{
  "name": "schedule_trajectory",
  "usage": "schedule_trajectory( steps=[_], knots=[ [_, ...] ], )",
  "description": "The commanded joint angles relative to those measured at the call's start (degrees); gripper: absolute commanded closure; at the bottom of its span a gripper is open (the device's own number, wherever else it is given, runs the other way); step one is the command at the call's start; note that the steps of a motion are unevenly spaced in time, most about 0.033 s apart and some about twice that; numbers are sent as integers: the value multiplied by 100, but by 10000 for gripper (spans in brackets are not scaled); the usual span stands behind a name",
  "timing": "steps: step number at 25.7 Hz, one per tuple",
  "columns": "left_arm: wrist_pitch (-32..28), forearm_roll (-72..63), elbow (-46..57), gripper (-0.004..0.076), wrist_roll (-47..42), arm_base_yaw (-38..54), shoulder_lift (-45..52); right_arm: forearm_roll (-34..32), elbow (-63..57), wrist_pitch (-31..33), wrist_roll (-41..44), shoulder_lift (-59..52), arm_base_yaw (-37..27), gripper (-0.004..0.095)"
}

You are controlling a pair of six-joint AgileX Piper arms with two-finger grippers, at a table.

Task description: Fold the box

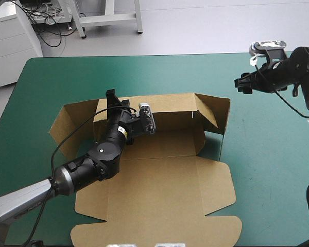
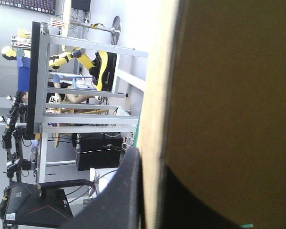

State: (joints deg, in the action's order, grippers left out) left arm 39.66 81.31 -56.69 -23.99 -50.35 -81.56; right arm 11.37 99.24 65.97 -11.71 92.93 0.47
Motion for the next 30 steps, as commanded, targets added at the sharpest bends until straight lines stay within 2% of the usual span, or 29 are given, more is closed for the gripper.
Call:
schedule_trajectory(
  steps=[1, 8, 23, 30],
  knots=[
    [-103, -13, -219, 755, -152, -7, 181, 109, 744, -64, 10, -134, -36, 210],
    [-407, -73, -219, 755, -115, -7, 181, 142, 1312, -90, 261, -100, -36, 211],
    [-484, -73, -219, 755, 18, -7, 181, 838, 1312, 545, 477, 1179, -12, 211],
    [-434, -73, -219, 755, 18, -7, 181, 888, 757, 546, 341, 1120, 312, 211]
  ],
)
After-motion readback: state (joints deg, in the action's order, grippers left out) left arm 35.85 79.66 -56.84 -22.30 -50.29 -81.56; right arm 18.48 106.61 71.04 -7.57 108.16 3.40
